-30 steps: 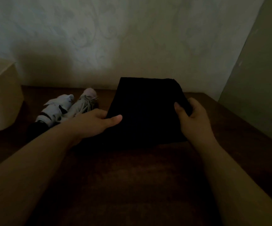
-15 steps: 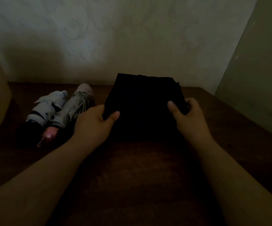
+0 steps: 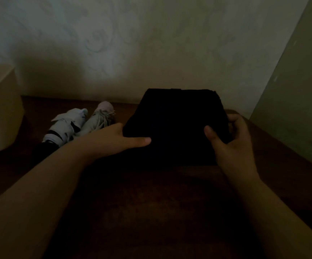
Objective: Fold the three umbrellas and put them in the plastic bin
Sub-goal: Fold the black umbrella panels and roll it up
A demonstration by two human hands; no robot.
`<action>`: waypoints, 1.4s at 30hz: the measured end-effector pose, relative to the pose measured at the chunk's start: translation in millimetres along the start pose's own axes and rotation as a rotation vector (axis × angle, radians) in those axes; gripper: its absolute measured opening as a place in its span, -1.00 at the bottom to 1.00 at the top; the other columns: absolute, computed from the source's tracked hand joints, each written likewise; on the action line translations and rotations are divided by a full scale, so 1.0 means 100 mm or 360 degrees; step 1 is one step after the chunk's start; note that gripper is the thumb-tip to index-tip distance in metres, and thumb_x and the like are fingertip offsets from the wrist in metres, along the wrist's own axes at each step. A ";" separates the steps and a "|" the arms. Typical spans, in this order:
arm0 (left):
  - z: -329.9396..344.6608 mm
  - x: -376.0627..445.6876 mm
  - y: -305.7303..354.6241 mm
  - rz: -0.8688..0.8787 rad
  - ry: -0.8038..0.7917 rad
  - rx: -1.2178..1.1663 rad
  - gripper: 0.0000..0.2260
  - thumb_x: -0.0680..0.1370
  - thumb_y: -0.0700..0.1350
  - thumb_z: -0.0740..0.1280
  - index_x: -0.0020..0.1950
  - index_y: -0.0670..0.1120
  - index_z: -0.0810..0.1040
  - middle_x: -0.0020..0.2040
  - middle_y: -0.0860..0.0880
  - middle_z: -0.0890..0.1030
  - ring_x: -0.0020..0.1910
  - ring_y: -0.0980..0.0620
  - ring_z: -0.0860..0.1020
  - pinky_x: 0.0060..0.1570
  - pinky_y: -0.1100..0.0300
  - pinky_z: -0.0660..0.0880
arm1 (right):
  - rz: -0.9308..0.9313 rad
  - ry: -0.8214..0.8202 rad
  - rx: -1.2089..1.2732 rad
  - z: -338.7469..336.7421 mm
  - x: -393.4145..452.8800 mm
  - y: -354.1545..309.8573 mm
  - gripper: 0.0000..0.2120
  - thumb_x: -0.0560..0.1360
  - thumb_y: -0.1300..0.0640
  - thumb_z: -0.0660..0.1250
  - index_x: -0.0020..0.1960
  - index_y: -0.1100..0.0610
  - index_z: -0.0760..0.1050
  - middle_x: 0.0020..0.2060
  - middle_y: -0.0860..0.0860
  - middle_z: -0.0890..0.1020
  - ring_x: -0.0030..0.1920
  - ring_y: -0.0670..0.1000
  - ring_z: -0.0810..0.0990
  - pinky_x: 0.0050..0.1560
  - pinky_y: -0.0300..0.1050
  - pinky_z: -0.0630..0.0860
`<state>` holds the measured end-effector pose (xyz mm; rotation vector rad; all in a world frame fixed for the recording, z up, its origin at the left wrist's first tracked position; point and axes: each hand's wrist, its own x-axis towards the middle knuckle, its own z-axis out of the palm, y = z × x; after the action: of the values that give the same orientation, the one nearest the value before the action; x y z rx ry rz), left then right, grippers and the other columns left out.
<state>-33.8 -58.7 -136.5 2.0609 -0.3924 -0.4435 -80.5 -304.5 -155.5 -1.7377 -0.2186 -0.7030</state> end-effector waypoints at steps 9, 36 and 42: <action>-0.05 -0.05 0.00 -0.0125 -0.0178 -0.0127 -0.49 0.23 0.18 0.41 0.14 0.08 0.47 -0.03 0.19 0.57 -0.09 0.20 0.56 -0.11 0.32 0.47 | -0.0275 0.0134 -0.0020 0.02 -0.05 -0.13 -0.76 0.47 0.20 0.37 -0.10 -0.10 0.38 -0.13 -0.23 0.56 -0.08 -0.28 0.57 -0.18 -0.45 0.48; 0.36 -0.08 -0.14 0.0487 0.0600 -0.0209 -0.78 0.54 -0.20 0.31 -0.09 0.17 0.51 -0.17 0.25 0.60 -0.24 0.40 0.57 -0.33 0.55 0.44 | 0.0729 -0.0252 0.0265 -0.09 0.09 0.07 -0.81 0.49 0.13 0.34 -0.08 -0.16 0.44 -0.07 -0.15 0.57 -0.11 -0.15 0.57 -0.13 -0.21 0.54; 0.34 -0.08 -0.10 0.0389 0.0548 -0.0090 -0.92 0.55 -0.06 0.27 -0.01 0.12 0.48 -0.15 0.22 0.57 -0.26 0.32 0.57 -0.36 0.46 0.44 | 0.0580 -0.0132 0.0205 0.01 0.03 0.12 -0.88 0.50 0.05 0.33 -0.05 -0.16 0.43 -0.06 -0.16 0.59 -0.02 -0.13 0.60 0.00 -0.09 0.57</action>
<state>-55.6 -75.7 -159.6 1.9559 -0.4101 0.0475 -71.6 -307.6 -163.9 -1.6267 -0.0011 -0.3440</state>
